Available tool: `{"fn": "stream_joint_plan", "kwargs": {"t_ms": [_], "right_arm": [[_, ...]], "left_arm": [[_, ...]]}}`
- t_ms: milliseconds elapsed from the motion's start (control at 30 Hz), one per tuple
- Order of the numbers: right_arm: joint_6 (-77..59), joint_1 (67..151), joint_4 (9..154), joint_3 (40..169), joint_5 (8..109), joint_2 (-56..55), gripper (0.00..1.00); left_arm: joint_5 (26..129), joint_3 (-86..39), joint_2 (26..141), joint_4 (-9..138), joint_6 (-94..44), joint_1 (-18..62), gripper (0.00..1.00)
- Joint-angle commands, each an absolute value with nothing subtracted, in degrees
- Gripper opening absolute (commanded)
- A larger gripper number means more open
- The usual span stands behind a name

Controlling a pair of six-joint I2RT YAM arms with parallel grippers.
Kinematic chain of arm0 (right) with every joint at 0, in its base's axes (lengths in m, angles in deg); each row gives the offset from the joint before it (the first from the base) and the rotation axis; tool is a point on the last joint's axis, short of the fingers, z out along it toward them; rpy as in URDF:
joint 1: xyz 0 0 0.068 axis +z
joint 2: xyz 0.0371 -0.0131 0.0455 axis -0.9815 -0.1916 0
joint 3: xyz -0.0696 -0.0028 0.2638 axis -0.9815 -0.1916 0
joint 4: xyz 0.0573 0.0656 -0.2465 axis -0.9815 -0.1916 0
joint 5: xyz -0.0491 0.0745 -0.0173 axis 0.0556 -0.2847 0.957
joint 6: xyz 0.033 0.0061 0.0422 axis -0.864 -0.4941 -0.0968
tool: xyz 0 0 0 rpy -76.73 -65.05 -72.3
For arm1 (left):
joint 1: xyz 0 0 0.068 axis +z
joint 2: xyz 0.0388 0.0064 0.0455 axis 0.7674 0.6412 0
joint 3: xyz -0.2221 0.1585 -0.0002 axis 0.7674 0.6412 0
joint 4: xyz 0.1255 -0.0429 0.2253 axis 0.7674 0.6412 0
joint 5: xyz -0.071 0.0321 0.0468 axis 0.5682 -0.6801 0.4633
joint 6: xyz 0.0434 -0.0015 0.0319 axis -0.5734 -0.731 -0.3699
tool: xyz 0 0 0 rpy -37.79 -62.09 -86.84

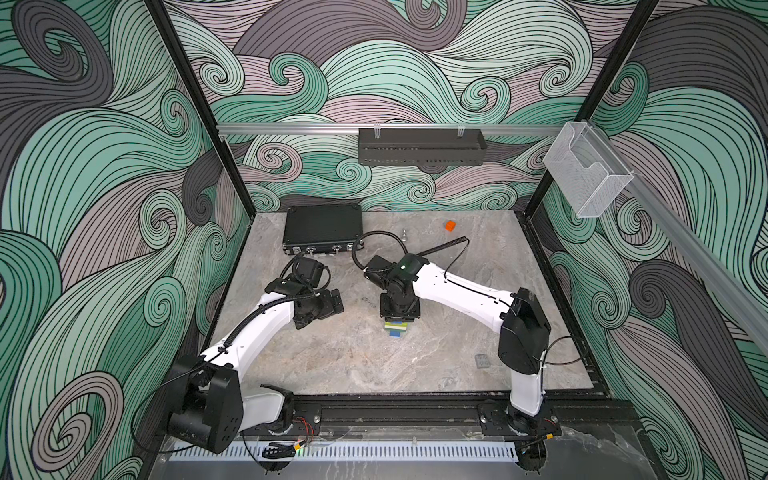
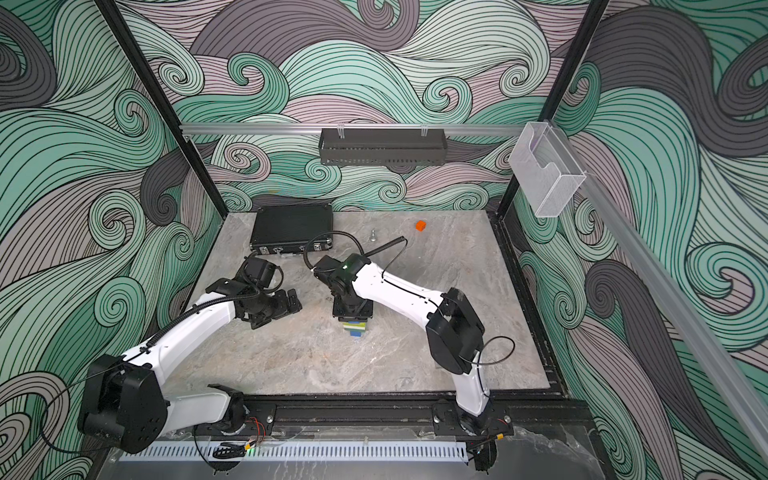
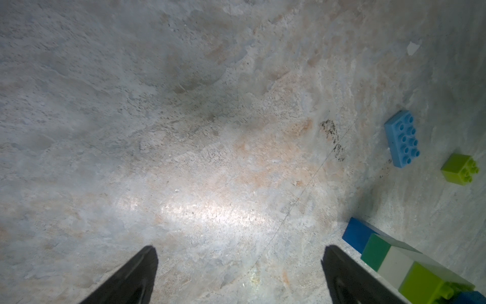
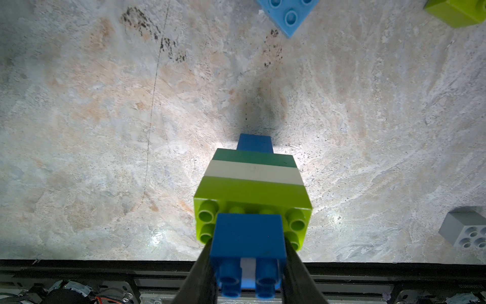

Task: Assemble a carrot with lego
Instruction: Assemble the lego brick with the lego brick.

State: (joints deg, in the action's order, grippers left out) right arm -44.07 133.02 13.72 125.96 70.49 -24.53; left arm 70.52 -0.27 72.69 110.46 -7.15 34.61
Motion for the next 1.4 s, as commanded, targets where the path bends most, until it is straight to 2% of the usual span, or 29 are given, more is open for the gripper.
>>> {"fn": "stream_joint_plan", "kwargs": {"t_ms": [0, 567, 1367], "right_arm": [[-44.06, 133.18, 12.35, 122.93, 71.65, -30.05, 0.36], [-45.32, 132.83, 12.39, 123.92, 72.05, -28.20, 0.49], [-45.93, 132.74, 11.79, 125.50, 73.31, -26.14, 0.53]], "left_arm": [[70.78, -2.26, 72.03, 111.09, -7.57, 34.87, 0.99], [71.02, -2.24, 71.77, 111.00, -7.57, 34.97, 0.99], [70.97, -2.13, 71.51, 110.94, -7.52, 34.93, 0.98]]}}
